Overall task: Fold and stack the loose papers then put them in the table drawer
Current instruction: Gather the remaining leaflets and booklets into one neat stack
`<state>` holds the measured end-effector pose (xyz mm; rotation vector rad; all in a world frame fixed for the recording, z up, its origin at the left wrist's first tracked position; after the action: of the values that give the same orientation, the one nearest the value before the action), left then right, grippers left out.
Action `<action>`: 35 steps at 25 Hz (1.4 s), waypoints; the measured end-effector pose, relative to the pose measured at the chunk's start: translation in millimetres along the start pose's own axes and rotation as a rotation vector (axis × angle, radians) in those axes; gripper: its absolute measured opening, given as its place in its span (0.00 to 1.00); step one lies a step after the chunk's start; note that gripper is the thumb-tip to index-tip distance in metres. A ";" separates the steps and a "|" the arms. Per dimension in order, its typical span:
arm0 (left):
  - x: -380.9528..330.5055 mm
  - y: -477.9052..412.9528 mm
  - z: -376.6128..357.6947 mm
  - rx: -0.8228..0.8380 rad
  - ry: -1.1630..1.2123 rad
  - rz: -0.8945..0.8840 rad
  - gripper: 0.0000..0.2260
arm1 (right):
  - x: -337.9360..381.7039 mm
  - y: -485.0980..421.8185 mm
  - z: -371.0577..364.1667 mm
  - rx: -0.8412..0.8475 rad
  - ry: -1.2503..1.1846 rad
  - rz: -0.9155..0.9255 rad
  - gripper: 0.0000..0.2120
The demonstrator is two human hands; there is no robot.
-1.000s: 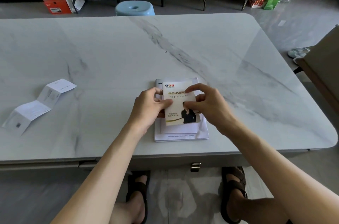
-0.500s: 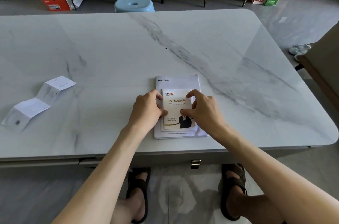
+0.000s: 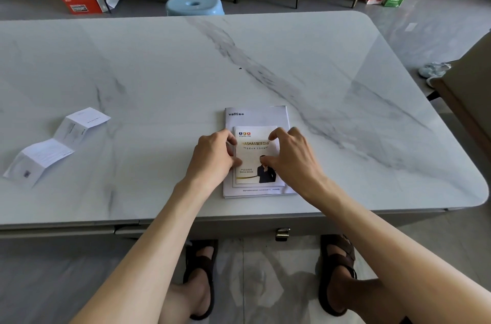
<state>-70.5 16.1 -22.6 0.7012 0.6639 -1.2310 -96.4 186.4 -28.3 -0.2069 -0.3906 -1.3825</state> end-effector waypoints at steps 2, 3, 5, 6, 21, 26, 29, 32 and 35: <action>-2.7 4.5 6.4 -0.016 0.038 -0.007 0.12 | 11.5 1.5 7.4 -0.043 0.024 0.081 0.19; -1.1 7.1 13.0 -0.039 0.089 0.006 0.10 | 18.3 2.8 12.8 -0.083 -0.013 0.131 0.17; 14.1 11.2 42.6 -0.142 0.229 0.067 0.07 | 31.4 4.9 24.0 -0.169 -0.144 0.198 0.12; 27.0 13.0 64.9 -0.226 0.293 0.098 0.07 | 37.9 5.7 27.1 -0.197 -0.196 0.219 0.10; 205.7 25.3 256.0 -0.436 -0.350 0.626 0.35 | 63.0 5.3 22.7 -0.158 -0.213 0.290 0.09; 156.6 4.9 228.2 -0.535 -0.261 0.381 0.31 | 60.0 5.7 19.2 -0.141 -0.219 0.294 0.09; 152.1 -3.1 203.3 -0.500 0.126 0.403 0.26 | 55.3 5.3 17.9 -0.125 -0.229 0.282 0.09; 125.2 -4.4 184.0 -0.450 0.447 0.320 0.12 | 52.4 3.8 20.2 -0.117 -0.253 0.259 0.07; 58.1 -2.6 169.7 -0.398 0.633 0.129 0.02 | 48.9 1.7 23.8 -0.017 -0.455 0.169 0.06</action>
<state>-48.6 -151.4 37.5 0.7822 1.3219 -0.7112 -91.6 150.9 12.7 -0.5612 -0.7218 -1.1659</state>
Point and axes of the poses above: each hand's wrist, its own y-axis away from the middle knuckle, its own z-axis out of the back of the hand, x = y × z, the point moved 7 cm from there along -y, towards the middle knuckle, and after that the axes turned 9 degrees about y, right-handed, at the moved point
